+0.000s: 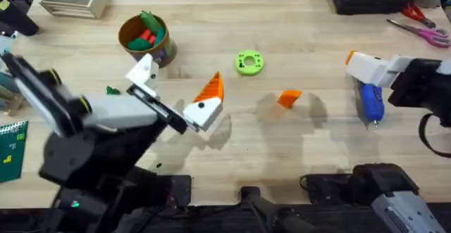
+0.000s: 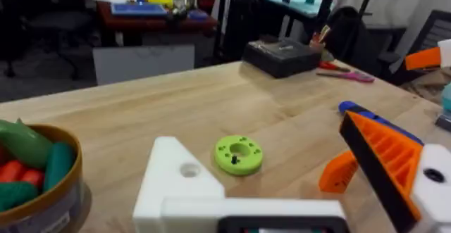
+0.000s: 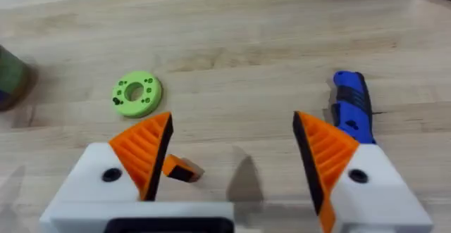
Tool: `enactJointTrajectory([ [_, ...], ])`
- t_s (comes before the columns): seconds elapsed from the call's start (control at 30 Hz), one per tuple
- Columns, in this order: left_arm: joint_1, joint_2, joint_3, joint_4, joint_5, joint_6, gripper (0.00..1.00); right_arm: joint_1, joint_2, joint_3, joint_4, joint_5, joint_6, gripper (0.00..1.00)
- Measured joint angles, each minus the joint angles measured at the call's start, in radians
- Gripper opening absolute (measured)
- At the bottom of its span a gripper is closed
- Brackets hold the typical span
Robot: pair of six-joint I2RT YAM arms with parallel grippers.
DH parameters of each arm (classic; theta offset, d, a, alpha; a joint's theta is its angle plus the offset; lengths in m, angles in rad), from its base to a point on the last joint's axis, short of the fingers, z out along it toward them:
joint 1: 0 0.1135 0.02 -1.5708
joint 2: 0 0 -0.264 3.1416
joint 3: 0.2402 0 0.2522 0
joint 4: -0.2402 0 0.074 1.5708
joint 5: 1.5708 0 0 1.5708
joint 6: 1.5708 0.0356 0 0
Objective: Pick up the gripper from the table and insert it into the empty holder that is missing its gripper. Then pick up a screw, insert it into the mounting hole, and use the screwdriver to tighten it. Finally, clean up the table by picking up the vegetable and placing it into the bucket.
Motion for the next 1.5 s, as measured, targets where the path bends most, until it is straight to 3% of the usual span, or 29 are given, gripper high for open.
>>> enactJointTrajectory([
  [0.2,0.0,-0.053,-0.065,0.068,-0.005,0.01,0.987,0.0,0.0,0.0,0.0,0.0,0.0,0.991],
  [0.47,0.0,-0.053,-0.099,0.09,-0.007,0.092,0.987,0.0,0.0,0.0,0.0,0.0,0.0,0.99],
  [0.57,-0.001,-0.053,-0.133,0.034,-0.004,0.105,0.987,0.0,0.0,0.0,0.0,0.0,0.0,0.99],
  [0.73,-0.004,-0.053,-0.139,-0.018,-0.002,0.113,0.987,0.0,0.0,0.0,0.0,0.0,0.0,0.99],
  [1.5,-0.004,-0.053,-0.139,-0.018,-0.002,0.113,0.987,0.0,0.0,0.0,0.0,0.0,0.0,0.99],
])
